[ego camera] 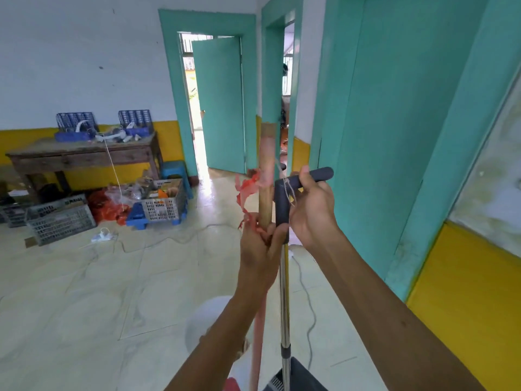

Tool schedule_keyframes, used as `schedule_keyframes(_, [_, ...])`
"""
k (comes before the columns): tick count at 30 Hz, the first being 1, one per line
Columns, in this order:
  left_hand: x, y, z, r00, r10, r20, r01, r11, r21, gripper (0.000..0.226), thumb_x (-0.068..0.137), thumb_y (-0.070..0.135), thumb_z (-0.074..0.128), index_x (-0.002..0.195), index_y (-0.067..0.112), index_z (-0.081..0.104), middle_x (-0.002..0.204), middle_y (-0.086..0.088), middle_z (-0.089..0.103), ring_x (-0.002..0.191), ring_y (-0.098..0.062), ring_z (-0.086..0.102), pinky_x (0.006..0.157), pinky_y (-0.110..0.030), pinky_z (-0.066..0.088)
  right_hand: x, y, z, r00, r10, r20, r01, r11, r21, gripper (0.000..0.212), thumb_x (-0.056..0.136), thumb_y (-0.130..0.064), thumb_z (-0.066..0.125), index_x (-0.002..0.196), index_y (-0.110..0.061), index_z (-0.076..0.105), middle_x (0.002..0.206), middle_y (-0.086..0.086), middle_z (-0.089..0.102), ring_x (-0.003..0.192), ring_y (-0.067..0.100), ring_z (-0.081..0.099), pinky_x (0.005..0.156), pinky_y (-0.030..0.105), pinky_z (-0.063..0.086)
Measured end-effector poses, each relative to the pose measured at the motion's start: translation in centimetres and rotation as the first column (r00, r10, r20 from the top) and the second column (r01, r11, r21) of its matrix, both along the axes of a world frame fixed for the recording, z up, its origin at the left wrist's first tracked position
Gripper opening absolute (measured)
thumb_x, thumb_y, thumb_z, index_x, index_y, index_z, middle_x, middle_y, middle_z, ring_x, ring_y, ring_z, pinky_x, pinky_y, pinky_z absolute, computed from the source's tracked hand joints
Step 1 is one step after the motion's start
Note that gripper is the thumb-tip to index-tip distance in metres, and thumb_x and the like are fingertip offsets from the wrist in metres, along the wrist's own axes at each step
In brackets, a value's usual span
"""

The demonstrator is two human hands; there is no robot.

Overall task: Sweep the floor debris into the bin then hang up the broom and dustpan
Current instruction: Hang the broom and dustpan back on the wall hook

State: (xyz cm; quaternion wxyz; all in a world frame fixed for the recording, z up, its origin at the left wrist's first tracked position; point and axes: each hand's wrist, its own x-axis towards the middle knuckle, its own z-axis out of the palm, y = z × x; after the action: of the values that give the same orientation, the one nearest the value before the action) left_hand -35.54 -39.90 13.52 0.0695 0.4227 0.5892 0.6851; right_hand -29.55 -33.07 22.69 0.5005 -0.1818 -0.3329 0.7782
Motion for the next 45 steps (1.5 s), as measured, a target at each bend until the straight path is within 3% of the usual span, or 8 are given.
schedule_keyframes(7, [2.4, 4.1, 1.1, 0.905, -0.370, 0.209, 0.383, 0.923, -0.025, 0.022, 0.081, 0.004, 0.076, 0.078, 0.017, 0.058, 0.057, 0.001, 0.070, 0.046, -0.012, 0.067, 0.048, -0.021, 0.056, 4.7, 1.7, 0.0, 0.992, -0.104, -0.075, 0.101, 0.994, -0.033, 0.014, 0.099, -0.013, 0.055, 0.087, -0.008, 0.050, 0.072, 0.003, 0.062, 0.068, 0.015, 0.065, 0.080, 0.037, 0.056])
schedule_keyframes(14, [5.1, 9.7, -0.7, 0.761, -0.591, 0.267, 0.618, 0.786, -0.021, 0.039, 0.065, 0.022, 0.081, 0.087, -0.001, 0.059, 0.053, -0.006, 0.068, 0.045, -0.020, 0.063, 0.052, -0.024, 0.055, 12.0, 2.7, -1.7, 0.924, -0.383, -0.025, 0.369, 0.868, 0.332, 0.020, 0.089, -0.029, 0.061, 0.091, -0.011, 0.051, 0.088, 0.004, 0.057, 0.089, 0.021, 0.061, 0.085, 0.044, 0.054])
schedule_keyframes(18, [6.7, 13.2, -2.0, 0.660, -0.692, 0.292, 0.729, 0.684, -0.023, 0.033, 0.073, 0.011, 0.078, 0.086, 0.014, 0.048, 0.052, -0.005, 0.066, 0.042, -0.016, 0.060, 0.048, -0.021, 0.052, 17.9, 3.2, 1.8, 0.367, -0.919, 0.146, 0.497, 0.326, 0.804, 0.024, 0.091, -0.041, 0.063, 0.102, -0.020, 0.056, 0.097, -0.015, 0.063, 0.094, 0.009, 0.063, 0.088, 0.028, 0.054])
schedule_keyframes(23, [10.4, 16.7, -1.6, 0.443, -0.876, 0.192, 0.889, 0.457, 0.032, 0.028, 0.076, 0.010, 0.071, 0.068, -0.010, 0.054, 0.046, -0.015, 0.055, 0.037, -0.023, 0.050, 0.048, -0.031, 0.048, 20.7, 3.2, 5.6, 0.046, -0.619, 0.784, -0.208, 0.762, 0.613, 0.048, 0.069, -0.055, 0.080, 0.106, -0.029, 0.063, 0.105, -0.013, 0.068, 0.092, 0.005, 0.066, 0.076, 0.021, 0.052])
schedule_keyframes(27, [14.0, 18.4, -1.7, 0.339, -0.925, 0.171, 0.936, 0.349, 0.032, 0.033, 0.080, 0.010, 0.076, 0.060, -0.002, 0.053, 0.044, -0.013, 0.055, 0.036, -0.022, 0.049, 0.047, -0.034, 0.049, 21.4, 1.7, 1.4, -0.344, -0.927, 0.153, -0.402, 0.292, 0.868, 0.078, 0.056, -0.049, 0.089, 0.113, -0.020, 0.044, 0.114, 0.000, 0.039, 0.087, 0.014, 0.044, 0.072, 0.022, 0.038])
schedule_keyframes(31, [17.9, 20.0, -1.7, 0.193, -0.966, 0.174, 0.975, 0.209, 0.076, 0.025, 0.080, 0.003, 0.072, 0.062, 0.001, 0.054, 0.042, -0.012, 0.053, 0.033, -0.021, 0.049, 0.045, -0.034, 0.047, 23.7, 2.2, -1.5, -0.374, -0.910, -0.179, -0.715, 0.160, 0.680, 0.056, 0.070, -0.015, 0.083, 0.113, -0.014, 0.049, 0.116, 0.011, 0.045, 0.101, 0.030, 0.046, 0.084, 0.038, 0.035])
schedule_keyframes(36, [22.3, 21.9, -2.0, -0.021, -0.991, 0.131, 0.994, -0.007, 0.106, 0.031, 0.084, 0.004, 0.069, 0.057, 0.004, 0.055, 0.042, -0.012, 0.051, 0.034, -0.022, 0.046, 0.042, -0.049, 0.045, 27.4, 4.0, -1.4, -0.338, -0.929, -0.149, -0.664, 0.123, 0.738, 0.009, 0.090, -0.005, 0.067, 0.096, -0.012, 0.068, 0.106, 0.008, 0.066, 0.099, 0.027, 0.058, 0.082, 0.034, 0.043])
schedule_keyframes(45, [30.2, 25.8, -2.5, -0.185, -0.966, 0.178, 0.981, -0.173, 0.084, 0.033, 0.083, 0.006, 0.071, 0.068, 0.035, 0.067, 0.051, -0.012, 0.055, 0.037, -0.020, 0.051, 0.047, -0.034, 0.053, 36.3, 7.8, -0.3, -0.319, -0.946, -0.047, -0.667, 0.189, 0.720, 0.013, 0.095, 0.000, 0.059, 0.090, 0.001, 0.071, 0.094, 0.012, 0.071, 0.088, 0.031, 0.064, 0.066, 0.037, 0.055])
